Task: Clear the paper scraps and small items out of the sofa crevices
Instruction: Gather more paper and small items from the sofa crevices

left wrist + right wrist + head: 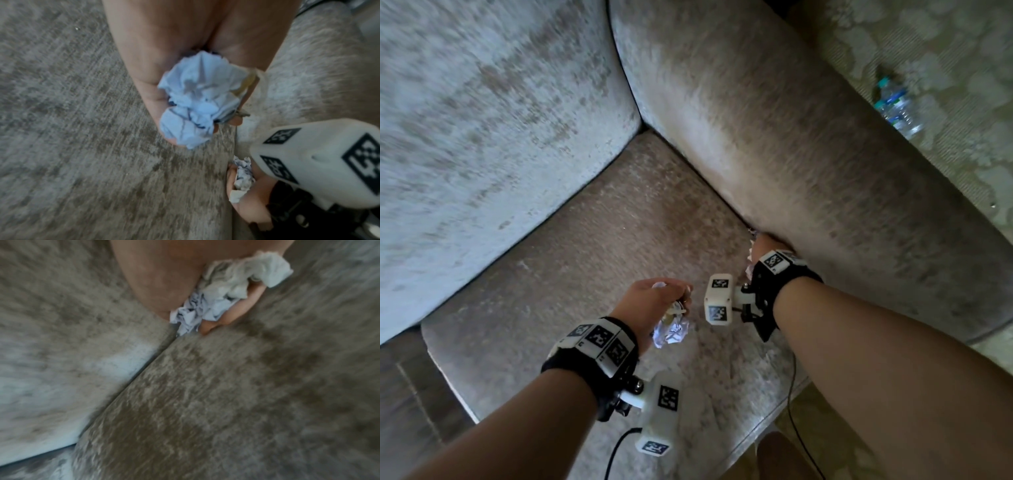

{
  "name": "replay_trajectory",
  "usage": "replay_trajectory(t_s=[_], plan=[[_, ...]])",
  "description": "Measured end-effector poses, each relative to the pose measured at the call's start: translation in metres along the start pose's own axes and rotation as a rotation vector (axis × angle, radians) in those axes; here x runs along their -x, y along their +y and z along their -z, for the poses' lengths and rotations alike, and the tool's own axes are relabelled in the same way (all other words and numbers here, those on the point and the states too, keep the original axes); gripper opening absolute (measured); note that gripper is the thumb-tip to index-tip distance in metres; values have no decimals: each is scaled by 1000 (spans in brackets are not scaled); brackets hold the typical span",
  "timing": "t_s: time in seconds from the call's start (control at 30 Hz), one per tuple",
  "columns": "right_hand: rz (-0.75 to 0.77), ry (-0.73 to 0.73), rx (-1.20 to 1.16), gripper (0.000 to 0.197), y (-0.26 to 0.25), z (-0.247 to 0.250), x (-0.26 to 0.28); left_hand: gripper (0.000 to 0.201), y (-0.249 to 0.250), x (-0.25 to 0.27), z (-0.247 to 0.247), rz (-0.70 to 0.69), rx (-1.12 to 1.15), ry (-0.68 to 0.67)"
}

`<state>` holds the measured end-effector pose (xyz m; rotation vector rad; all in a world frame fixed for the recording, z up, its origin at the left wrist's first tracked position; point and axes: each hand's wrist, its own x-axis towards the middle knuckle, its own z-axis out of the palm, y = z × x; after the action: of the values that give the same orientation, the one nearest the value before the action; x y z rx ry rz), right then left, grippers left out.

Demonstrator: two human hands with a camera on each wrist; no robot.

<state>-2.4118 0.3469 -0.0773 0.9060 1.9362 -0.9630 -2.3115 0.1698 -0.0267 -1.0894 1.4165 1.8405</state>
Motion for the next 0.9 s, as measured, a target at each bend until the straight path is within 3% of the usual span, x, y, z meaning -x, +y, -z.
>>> replay_trajectory(t_s=[0.07, 0.13, 0.2, 0.3, 0.4, 0.6, 0.9], plan=[[-21, -42, -128, 44, -10, 6, 5, 18, 0, -2, 1, 9, -4, 6], [14, -78, 19, 45, -15, 7, 8, 17, 2, -3, 3, 20, -13, 4], [48, -120, 314, 49, -27, 6, 14, 17, 5, -5, 5, 38, -16, 0], [121, -135, 1004, 41, -49, 8, 32, 21, 9, -7, 10, 49, 0, 14], [118, -184, 1263, 45, -66, 1, 42, 15, 15, -7, 18, 61, 31, 39], [129, -176, 1477, 50, -67, -14, 46, 17, 21, -7, 33, 70, 63, 53], [101, -140, 1514, 42, -55, -27, 48, 21, 31, -10, 67, 0, -55, 108]])
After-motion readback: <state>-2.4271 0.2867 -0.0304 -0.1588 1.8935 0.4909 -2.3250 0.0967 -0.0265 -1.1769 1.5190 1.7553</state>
